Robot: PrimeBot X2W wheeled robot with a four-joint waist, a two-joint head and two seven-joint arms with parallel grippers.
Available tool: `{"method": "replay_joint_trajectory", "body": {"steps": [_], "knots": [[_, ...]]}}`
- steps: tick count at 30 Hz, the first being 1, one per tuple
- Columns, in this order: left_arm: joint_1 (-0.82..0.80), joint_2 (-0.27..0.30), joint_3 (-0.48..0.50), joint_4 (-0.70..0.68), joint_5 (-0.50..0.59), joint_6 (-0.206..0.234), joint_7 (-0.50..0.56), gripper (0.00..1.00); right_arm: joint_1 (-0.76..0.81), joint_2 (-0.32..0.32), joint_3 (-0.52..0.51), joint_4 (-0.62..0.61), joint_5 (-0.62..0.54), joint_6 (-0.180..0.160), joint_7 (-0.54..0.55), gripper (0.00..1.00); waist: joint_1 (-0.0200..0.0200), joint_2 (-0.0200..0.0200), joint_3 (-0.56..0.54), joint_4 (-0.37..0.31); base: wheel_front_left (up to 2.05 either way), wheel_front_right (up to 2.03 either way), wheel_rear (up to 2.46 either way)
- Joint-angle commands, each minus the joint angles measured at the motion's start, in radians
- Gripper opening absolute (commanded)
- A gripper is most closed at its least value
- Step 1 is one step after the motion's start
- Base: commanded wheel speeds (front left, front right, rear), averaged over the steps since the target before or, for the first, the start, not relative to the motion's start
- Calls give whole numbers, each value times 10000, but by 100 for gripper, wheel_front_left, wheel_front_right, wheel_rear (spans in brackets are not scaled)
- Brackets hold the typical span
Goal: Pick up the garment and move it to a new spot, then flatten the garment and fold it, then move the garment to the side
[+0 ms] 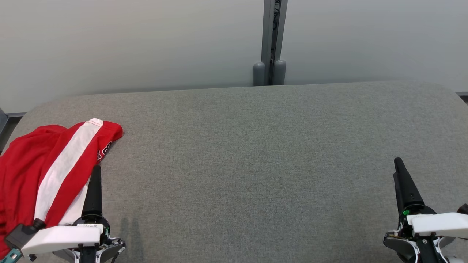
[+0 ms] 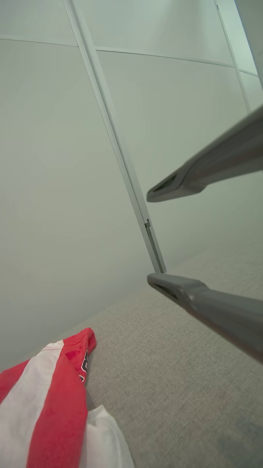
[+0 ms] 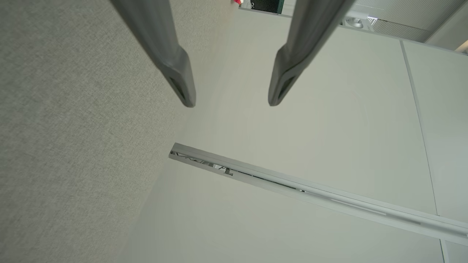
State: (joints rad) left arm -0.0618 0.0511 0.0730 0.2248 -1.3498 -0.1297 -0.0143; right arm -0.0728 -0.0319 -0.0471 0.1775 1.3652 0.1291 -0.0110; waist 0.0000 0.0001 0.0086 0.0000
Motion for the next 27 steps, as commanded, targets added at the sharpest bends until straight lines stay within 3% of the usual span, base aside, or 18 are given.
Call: {"method": "replay_joint_trajectory", "body": {"steps": [1,13,27], "knots": [[-311,64,51,-199,275,-9,-74,100,-272,-98,52,-205,-287,8,-112,100,0,-1,2,-2,0,0,0],[-290,-32,197,-429,2467,-10,-512,100,-347,-120,340,-361,-3112,11,-552,100,0,-1,22,-13,0,0,0],[-267,-36,208,-373,4758,-11,-961,100,-395,-145,596,-543,-5419,14,-998,100,0,-1,35,-17,0,0,0]]}}
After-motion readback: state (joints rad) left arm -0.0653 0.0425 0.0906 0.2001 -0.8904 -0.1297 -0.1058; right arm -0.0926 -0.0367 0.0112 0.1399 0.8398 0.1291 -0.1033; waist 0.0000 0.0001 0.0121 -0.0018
